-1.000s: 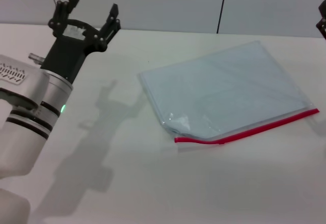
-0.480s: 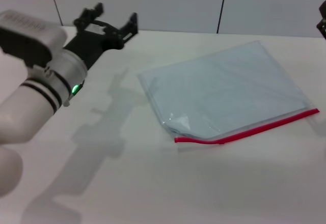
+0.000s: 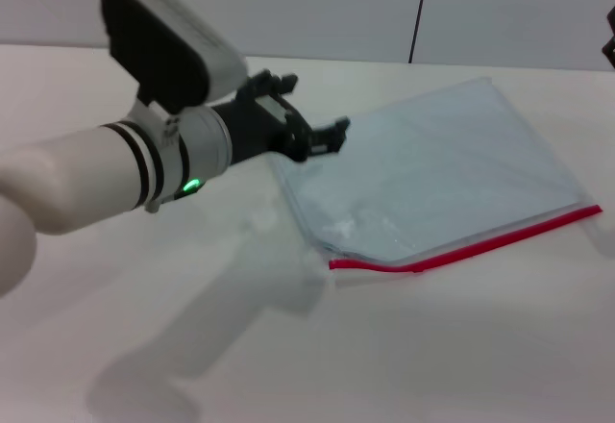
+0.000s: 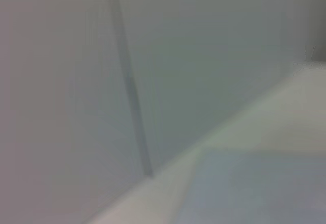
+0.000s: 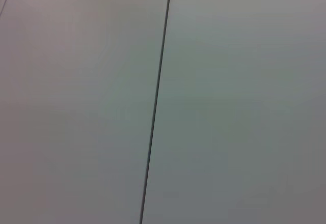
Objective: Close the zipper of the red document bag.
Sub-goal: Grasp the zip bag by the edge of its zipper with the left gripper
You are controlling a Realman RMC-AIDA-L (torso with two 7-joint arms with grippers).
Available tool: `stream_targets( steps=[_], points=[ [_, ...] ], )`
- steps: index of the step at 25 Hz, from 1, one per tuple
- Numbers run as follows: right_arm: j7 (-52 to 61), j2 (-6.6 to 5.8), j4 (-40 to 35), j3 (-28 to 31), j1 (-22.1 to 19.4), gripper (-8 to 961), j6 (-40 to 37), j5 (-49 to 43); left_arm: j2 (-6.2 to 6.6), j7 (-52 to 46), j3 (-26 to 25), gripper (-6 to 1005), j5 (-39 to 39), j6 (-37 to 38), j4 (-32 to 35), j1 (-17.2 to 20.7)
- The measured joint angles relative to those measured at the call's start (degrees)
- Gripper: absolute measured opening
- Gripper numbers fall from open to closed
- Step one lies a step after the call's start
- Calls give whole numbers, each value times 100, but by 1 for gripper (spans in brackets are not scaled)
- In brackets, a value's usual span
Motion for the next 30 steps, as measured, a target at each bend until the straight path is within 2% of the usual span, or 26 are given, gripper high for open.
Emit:
stream_targets(
  steps=[1, 2, 5, 9, 13, 18, 21, 25, 30],
  points=[
    [0, 0, 1, -1, 0, 881, 0, -2, 0, 0, 0, 839, 0, 0, 0, 0],
    [0, 0, 1, 1, -1, 881, 2, 0, -58, 129, -151, 838, 129, 512, 203, 50],
    [0, -5, 1, 7, -1, 881, 5, -1, -278, 301, -462, 834, 662, 1692, 747, 184],
    [0, -8, -4, 8, -1, 880, 6, -3, -570, 337, -550, 830, 1582, 3017, 1355, 263],
    [0, -9, -8, 0, 13, 880, 9, -3, -818, 426, -490, 826, 2203, 3688, 1606, 258],
    [0, -9, -16, -4, 16, 880, 15, -2, -1160, 849, -404, 820, 2512, 4161, 1596, 257],
    [0, -9, -17, 0, 17, 880, 15, -3, -1248, 993, -218, 817, 2623, 4241, 1576, 251],
    [0, -9, -17, 0, 17, 880, 15, -3, -1258, 1037, -55, 812, 2709, 4188, 1440, 209],
    [0, -9, -17, 10, 15, 880, 13, -2, -1292, 1094, 29, 807, 2944, 3756, 1065, 200]
  ],
)
